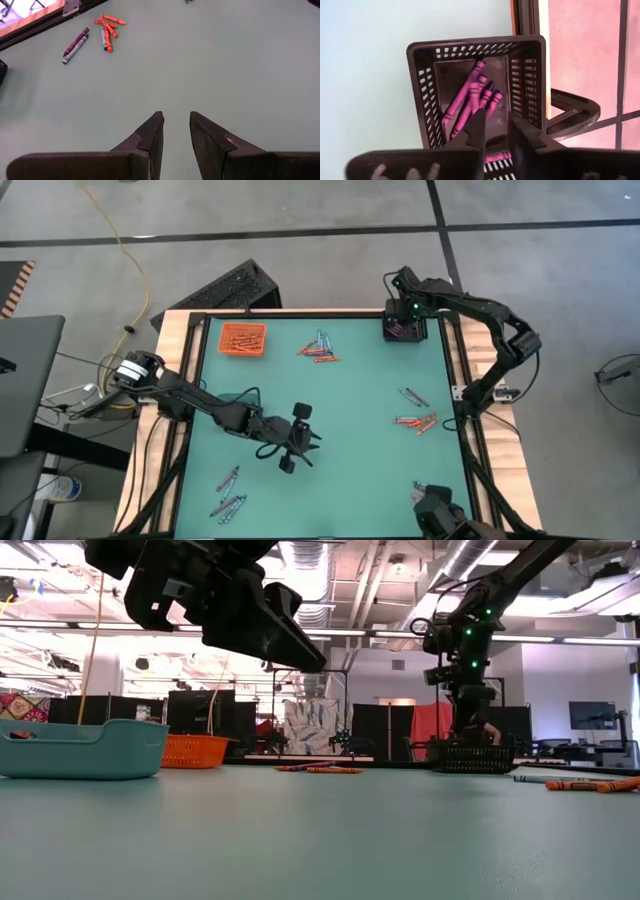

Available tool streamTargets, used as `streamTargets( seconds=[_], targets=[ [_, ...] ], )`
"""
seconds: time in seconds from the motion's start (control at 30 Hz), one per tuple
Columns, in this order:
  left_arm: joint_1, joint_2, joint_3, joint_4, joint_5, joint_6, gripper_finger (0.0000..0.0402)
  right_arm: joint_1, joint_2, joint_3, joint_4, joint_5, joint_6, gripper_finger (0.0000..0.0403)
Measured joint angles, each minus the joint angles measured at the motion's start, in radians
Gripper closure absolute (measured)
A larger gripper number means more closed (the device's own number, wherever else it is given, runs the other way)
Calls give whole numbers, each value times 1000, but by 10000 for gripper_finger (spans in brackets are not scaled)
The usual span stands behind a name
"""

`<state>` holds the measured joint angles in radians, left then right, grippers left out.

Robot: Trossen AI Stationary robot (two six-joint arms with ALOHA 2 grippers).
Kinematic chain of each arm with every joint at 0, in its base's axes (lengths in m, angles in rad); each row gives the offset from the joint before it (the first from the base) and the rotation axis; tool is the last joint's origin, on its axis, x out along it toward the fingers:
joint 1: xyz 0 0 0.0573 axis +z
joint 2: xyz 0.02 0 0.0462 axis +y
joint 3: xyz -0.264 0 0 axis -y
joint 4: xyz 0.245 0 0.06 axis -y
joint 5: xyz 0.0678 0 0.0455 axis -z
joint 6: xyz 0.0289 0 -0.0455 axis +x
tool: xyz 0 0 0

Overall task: Sort crayons
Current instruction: Put the purple crayon into the top black basket, then put the orange crayon into the orange basket

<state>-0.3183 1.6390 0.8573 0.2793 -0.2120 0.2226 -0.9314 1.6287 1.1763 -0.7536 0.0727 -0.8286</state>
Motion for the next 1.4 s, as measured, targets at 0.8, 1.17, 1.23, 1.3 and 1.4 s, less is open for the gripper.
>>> streamTargets(
  seconds=[0.8,1.17,1.23,1.3,1.4],
  targets=[
    [-7,-1,0,-155,-112,-36,317,209,0,0,143,-120,125,259],
    [-5,-1,0,-154,-116,-51,317,392,49,-26,388,-410,88,260],
    [-5,-1,0,-154,-115,-53,317,404,79,-26,404,-410,92,260],
    [-5,-1,0,-156,-114,-58,317,407,112,-26,428,-411,99,260],
    [-5,-1,0,-158,-114,-59,317,405,172,-26,443,-410,133,260]
  ],
)
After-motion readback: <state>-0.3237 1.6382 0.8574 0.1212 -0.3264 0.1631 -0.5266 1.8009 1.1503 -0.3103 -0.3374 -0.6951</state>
